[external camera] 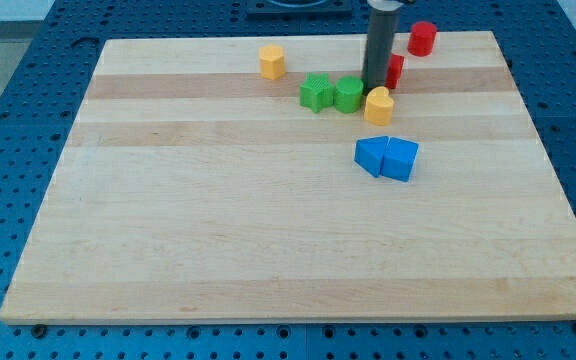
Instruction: Slide green circle along with green star towards center left
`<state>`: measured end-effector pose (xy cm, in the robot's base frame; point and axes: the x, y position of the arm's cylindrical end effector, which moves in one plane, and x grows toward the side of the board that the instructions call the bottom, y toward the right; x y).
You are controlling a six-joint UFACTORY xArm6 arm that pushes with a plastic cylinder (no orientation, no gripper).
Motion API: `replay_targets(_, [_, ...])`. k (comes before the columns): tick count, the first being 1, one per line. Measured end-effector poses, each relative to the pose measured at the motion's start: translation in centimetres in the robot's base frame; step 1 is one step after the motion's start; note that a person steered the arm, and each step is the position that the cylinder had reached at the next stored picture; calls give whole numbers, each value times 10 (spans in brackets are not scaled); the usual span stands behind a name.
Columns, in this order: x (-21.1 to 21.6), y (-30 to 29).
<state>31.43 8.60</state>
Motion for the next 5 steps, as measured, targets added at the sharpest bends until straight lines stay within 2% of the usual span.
replay_targets(3, [0, -94])
replay_targets(5, [34, -141])
